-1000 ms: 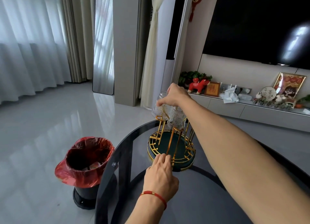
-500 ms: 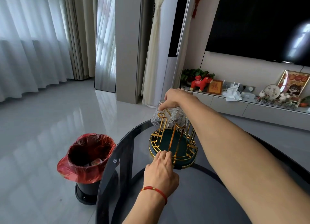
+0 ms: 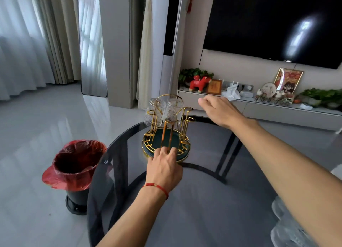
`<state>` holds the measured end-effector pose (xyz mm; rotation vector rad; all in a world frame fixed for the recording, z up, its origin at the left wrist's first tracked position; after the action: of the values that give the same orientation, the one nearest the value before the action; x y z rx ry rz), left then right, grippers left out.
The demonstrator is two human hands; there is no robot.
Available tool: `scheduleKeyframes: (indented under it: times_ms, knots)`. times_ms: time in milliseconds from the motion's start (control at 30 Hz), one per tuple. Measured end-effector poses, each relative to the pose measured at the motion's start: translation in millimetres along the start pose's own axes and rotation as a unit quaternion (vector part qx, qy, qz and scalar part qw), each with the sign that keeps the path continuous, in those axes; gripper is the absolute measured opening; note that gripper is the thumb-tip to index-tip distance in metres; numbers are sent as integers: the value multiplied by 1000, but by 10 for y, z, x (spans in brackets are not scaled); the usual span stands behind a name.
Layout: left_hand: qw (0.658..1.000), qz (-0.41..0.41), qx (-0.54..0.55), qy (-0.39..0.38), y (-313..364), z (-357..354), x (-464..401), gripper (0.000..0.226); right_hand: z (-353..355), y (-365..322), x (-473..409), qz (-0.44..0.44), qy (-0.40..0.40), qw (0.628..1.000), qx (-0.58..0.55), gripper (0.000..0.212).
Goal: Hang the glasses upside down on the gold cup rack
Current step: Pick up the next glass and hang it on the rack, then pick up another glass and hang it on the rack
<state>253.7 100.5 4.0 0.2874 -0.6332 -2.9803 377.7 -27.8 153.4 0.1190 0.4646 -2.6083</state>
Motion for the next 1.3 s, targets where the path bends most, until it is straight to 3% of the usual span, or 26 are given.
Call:
scheduleKeyframes:
  times_ms: [100, 200, 333, 433, 600, 1000, 1100, 1200, 1267, 1300]
  knots:
    - [998, -52, 29, -13, 253, -54, 91, 49, 53, 399, 446, -35, -35, 999, 17, 58]
    - [989, -112, 69, -72, 505, -242, 210, 56, -86, 763, 913, -63, -126, 988, 57, 70]
    - [976, -159, 90, -115, 715, -409, 356, 57, -355, 1173, 1519, -109, -277, 946, 126, 71]
    - [972, -179, 82, -129, 792, -472, 439, 56, -470, 1492, 1870, -144, -339, 909, 193, 85]
    - [969, -184, 73, -150, 842, -576, 536, 56, -445, 1980, 2213, -238, -332, 885, 222, 99]
    - [958, -176, 117, -193, 931, -630, 531, 52, -407, 2005, 2001, -256, -299, 904, 167, 68]
    - [951, -172, 172, -192, 975, -587, 511, 49, -355, 1794, 1856, -219, -237, 942, 90, 58]
    - [938, -108, 257, -204, 911, -562, 448, 47, -302, 1490, 1706, -186, -150, 968, -78, 44]
    - [901, -20, 373, -220, 781, -578, 408, 53, -413, 1277, 1640, -178, -148, 947, -223, 39]
    - [862, 32, 447, -237, 715, -622, 407, 55, -495, 1171, 1619, -175, -161, 931, -276, 38]
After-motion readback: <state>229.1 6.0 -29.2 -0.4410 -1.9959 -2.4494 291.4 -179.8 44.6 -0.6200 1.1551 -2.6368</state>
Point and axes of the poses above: each hand's wrist, its own x-axis away from the middle knuckle, its own z-axis out of the back of the hand, y = z × x, the point moved 10 cm from there along -x, towards the middle knuckle, and after that the axes turned 8 degrees about -y, right-handed, at the moved point
